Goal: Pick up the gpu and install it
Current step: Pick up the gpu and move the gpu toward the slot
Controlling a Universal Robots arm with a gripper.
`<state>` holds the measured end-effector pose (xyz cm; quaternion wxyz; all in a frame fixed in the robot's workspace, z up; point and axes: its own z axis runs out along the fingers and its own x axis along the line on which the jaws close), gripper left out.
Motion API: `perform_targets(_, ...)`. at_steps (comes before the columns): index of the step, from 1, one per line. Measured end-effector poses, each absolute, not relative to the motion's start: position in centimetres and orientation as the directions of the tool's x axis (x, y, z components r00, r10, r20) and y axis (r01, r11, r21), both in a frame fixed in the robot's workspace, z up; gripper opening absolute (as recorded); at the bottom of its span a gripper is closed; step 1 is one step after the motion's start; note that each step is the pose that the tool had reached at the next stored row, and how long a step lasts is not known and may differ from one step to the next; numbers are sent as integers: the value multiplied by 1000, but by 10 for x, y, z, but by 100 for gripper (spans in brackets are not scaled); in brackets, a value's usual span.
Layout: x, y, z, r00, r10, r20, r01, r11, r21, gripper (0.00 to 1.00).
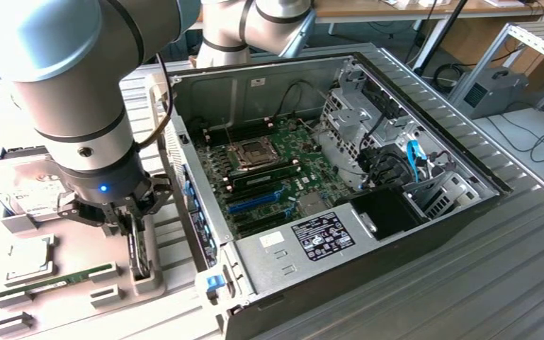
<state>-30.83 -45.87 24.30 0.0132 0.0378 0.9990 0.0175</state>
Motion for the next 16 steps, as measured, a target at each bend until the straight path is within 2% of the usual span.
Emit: perform_targets(16,-308,-459,248,-997,76,-25,75,997,36,26)
